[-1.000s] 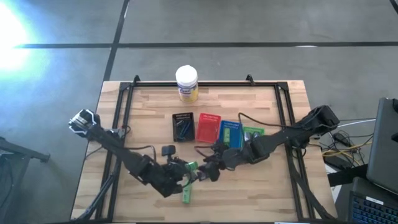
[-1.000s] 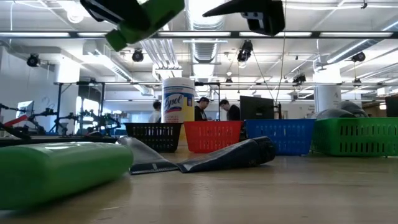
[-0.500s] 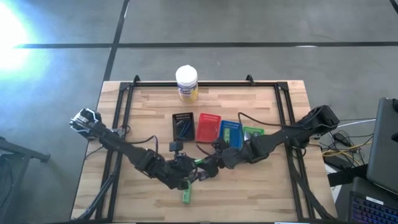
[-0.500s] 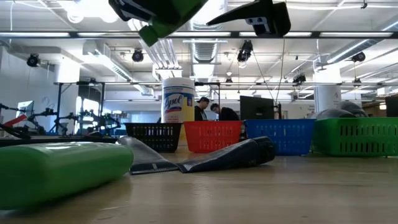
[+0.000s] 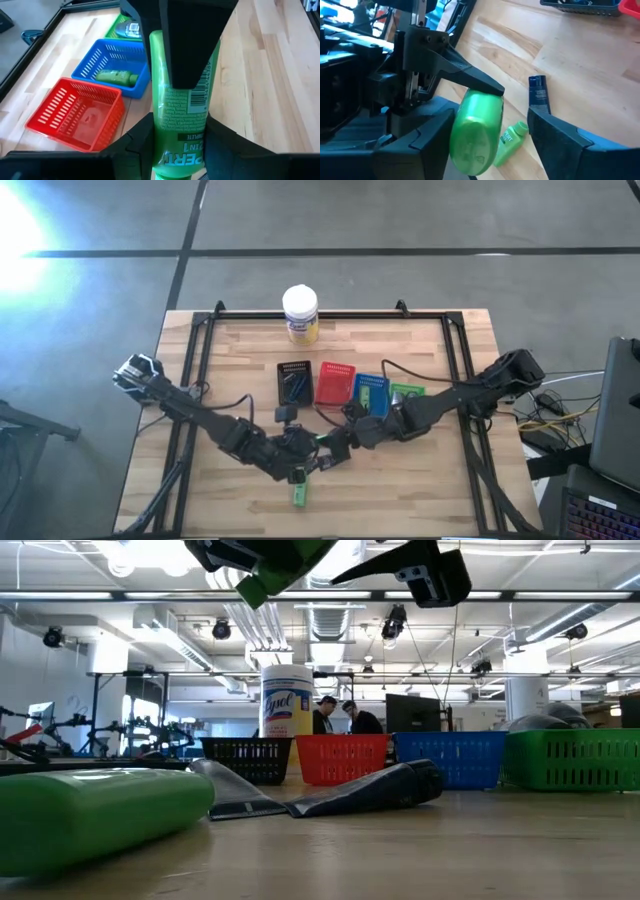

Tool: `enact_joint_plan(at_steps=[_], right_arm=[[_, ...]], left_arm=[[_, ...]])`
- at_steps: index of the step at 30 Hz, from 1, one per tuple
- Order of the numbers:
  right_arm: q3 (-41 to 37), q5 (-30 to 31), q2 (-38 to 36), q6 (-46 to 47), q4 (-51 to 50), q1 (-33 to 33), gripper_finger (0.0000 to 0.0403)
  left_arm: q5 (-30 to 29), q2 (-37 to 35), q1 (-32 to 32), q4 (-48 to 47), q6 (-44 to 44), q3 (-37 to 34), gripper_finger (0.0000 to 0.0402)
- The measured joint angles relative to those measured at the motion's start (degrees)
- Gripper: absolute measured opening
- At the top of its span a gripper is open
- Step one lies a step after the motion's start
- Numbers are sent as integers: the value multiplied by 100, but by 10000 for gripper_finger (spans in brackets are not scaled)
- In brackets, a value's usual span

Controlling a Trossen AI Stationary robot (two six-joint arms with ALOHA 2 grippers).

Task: Pick & Place Travel size toiletries
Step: Put the green shampoo into the blue bin

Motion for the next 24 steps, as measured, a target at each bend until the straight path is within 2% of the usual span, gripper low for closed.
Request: enact_joint_plan(at_steps=[10,24], right_arm=[[10,49,-2,351,-288,-8,235],[13,127,-2,406,-317,-26,175]], left_arm=[[138,9,148,-9,140,0,129],[300,9,295,-11,235,0,129]])
